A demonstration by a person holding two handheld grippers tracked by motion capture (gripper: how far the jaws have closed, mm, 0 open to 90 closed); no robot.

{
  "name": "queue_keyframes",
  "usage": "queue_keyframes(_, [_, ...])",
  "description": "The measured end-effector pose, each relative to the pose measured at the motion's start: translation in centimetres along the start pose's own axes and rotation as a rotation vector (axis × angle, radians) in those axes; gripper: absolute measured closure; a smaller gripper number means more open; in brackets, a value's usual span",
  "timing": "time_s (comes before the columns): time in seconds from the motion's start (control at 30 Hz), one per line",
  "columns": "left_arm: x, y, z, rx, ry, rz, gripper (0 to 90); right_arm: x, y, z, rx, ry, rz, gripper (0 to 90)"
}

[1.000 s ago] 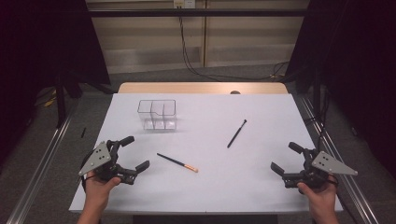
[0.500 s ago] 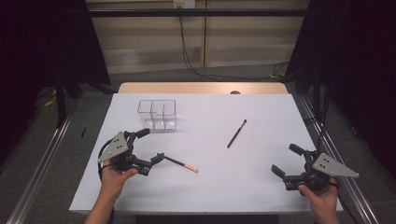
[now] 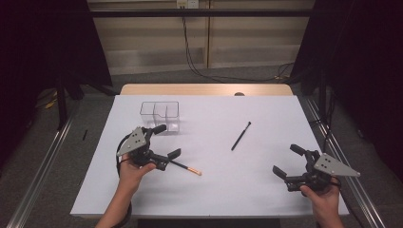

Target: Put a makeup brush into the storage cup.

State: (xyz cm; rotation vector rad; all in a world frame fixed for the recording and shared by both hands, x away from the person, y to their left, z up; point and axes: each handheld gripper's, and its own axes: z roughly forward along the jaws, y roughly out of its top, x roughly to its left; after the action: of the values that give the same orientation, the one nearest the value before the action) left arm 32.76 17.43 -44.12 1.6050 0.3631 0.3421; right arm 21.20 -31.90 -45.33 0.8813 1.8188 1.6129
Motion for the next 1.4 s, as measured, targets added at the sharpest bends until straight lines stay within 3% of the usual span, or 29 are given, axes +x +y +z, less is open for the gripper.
queue_keyframes(0.23, [0.3,0.1,1.1,-0.015,0.008,0.002,0.0,-0.2,0.0,0.6,-0.004,0.015,0.007,0.0])
queue_keyframes(0.43, [0.6,0.1,1.9,-0.026,-0.007,-0.017,0.0,-0.2,-0.1,0.6,0.001,0.018,0.005,0.0])
queue_keyframes(0.7, [0.5,0.2,2.5,-0.016,-0.026,-0.011,0.0,-0.1,-0.1,0.1,0.0,0.008,0.003,0.0])
queue_keyframes(1.23, [0.8,0.2,3.7,0.126,-0.05,-0.017,0.0,-0.1,-0.2,-0.5,0.004,0.001,0.002,0.0])
queue_keyframes(1.4, [1.0,0.3,4.2,0.216,-0.066,-0.023,0.0,-0.1,-0.2,-0.4,0.006,0.004,0.002,0.0])
